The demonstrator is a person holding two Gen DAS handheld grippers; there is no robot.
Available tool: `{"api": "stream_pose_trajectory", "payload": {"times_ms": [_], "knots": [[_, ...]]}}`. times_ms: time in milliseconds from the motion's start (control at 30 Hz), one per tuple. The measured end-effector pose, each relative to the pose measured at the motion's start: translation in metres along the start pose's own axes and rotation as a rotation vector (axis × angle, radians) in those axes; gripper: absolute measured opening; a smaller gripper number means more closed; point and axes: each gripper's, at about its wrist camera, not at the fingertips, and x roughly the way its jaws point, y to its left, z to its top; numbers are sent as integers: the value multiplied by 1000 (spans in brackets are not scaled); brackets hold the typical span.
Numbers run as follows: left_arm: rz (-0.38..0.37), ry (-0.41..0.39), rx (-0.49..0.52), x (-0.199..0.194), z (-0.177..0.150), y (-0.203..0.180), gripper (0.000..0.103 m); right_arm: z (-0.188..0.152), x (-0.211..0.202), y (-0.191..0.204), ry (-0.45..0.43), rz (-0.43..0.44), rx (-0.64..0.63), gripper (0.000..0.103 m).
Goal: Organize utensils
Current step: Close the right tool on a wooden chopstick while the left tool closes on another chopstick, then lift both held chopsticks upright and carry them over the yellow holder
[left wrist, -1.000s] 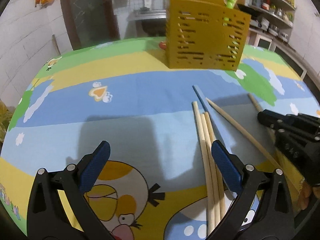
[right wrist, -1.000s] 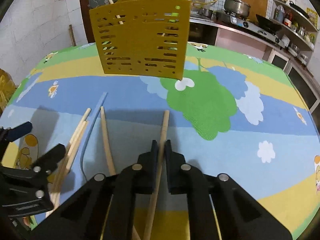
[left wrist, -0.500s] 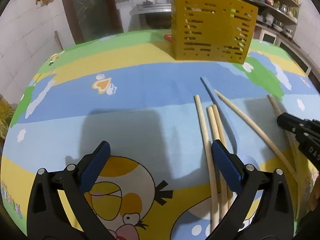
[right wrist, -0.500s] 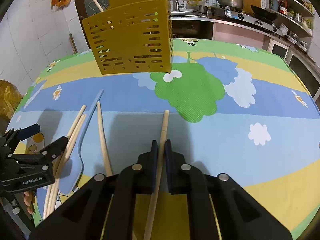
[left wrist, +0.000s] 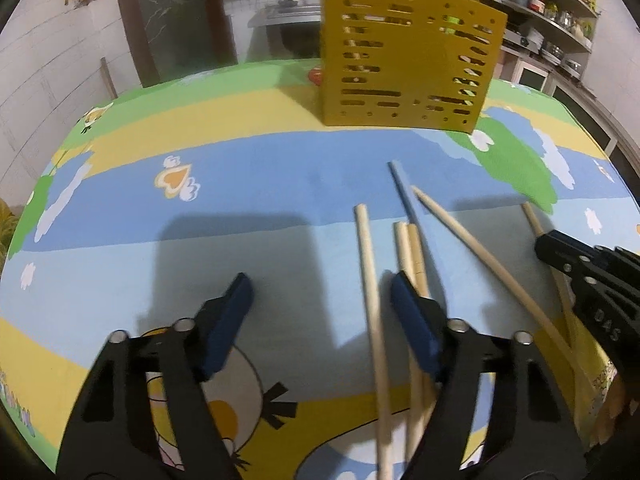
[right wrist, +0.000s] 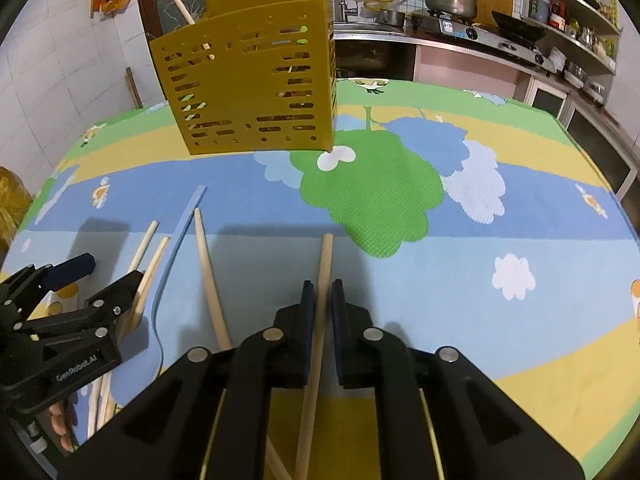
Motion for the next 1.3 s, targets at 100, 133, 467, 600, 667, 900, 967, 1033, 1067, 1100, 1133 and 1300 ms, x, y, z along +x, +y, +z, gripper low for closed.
{"api": "stream_pose_trajectory", "payload": {"times_ms": [100,133,467,600,667,900,967,1033,1067,1100,1133,1300], "knots": [[-3,11,18,0,4,-8,44,3,3,3,7,-17,-8,9],[-11,18,23,1,6,-11,40,4,4,3,11,-23,-5,9],[-33,28,12,6,16,-19,4,6,6,0,-2,-3,49,6],[-32,-7,3,-1,10,-15,4,4,-2,-3,-35,13,68,6],[-32,-35,-6,-8,10,-11,4,5,-9,-4,-63,19,75,6],[-13,-178,-26,-54,9,5,4,8,-49,-5,-213,40,87,6],[0,-227,-26,-69,7,10,4,9,-59,-6,-250,49,93,6],[5,-270,-30,-82,6,15,4,9,-70,-7,-291,56,95,6],[-1,-285,-36,-87,6,17,4,10,-75,-7,-310,60,96,6],[-11,-309,-49,-96,5,21,4,10,-82,-7,-335,68,97,6],[-14,-325,-56,-101,5,24,4,10,-86,-7,-354,74,96,6],[-40,-410,-92,-131,4,39,4,8,-110,-6,-451,89,78,6]]}}
